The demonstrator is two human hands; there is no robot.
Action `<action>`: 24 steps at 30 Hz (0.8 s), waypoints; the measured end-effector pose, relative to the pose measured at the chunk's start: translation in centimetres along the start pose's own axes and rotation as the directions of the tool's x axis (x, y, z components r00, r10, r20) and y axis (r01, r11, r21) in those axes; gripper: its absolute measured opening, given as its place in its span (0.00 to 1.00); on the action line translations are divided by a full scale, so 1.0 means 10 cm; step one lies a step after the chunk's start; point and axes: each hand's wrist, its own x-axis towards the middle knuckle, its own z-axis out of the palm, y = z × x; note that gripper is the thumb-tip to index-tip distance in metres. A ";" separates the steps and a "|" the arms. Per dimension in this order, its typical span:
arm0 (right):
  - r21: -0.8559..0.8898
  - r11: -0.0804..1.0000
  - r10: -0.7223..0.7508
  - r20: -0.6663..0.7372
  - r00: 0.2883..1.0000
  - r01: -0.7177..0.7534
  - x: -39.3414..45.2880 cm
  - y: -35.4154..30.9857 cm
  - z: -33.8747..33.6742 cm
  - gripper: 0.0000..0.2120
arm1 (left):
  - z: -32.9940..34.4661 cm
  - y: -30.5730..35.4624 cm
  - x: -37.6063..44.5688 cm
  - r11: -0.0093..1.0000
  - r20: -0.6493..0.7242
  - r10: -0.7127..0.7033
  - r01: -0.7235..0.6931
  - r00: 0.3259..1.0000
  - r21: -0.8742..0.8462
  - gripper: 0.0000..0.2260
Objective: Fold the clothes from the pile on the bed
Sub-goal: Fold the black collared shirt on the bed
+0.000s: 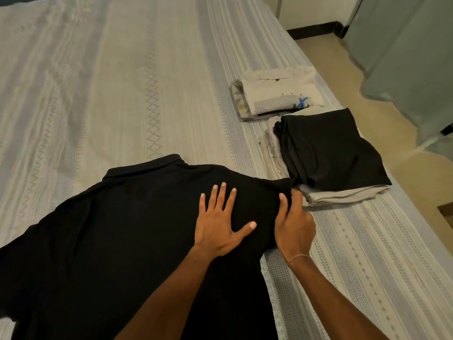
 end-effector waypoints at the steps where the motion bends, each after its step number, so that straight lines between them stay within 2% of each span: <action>1: -0.018 1.000 0.011 0.001 1.000 -0.011 0.00 0.02 0.01 0.18 | 0.01 -0.01 0.06 1.000 -0.004 -0.017 0.017 1.000 0.002 0.45; 6: 0.014 0.999 0.046 -0.075 0.996 -0.046 -0.04 0.16 0.01 0.17 | -0.06 -0.23 0.44 0.996 -0.056 -0.082 0.085 0.995 0.040 0.46; 9: 0.022 1.000 0.005 -0.073 0.997 -0.004 -0.07 0.22 0.05 0.11 | -0.11 -0.39 0.68 0.996 -0.041 -0.024 0.027 0.999 0.080 0.47; 14: 0.033 0.999 0.003 -0.074 0.997 0.000 -0.09 0.21 0.08 0.14 | -0.14 -0.53 0.82 0.995 0.000 0.057 -0.056 0.998 0.088 0.45; 17: 0.031 0.999 -0.014 0.009 1.000 0.013 -0.13 0.25 0.06 0.15 | -0.16 -0.46 0.75 0.992 0.003 0.028 -0.029 1.000 0.125 0.42; 20: 0.070 0.998 -0.014 0.116 0.993 0.006 -0.27 0.32 -0.05 0.17 | -0.17 -0.27 0.50 0.995 -0.067 -0.012 0.018 0.998 0.096 0.36; 24: 0.112 0.984 0.112 0.194 0.975 -0.135 -0.63 0.37 -0.31 0.21 | -0.14 0.09 -0.09 0.991 -0.135 0.118 -0.107 0.984 0.083 0.29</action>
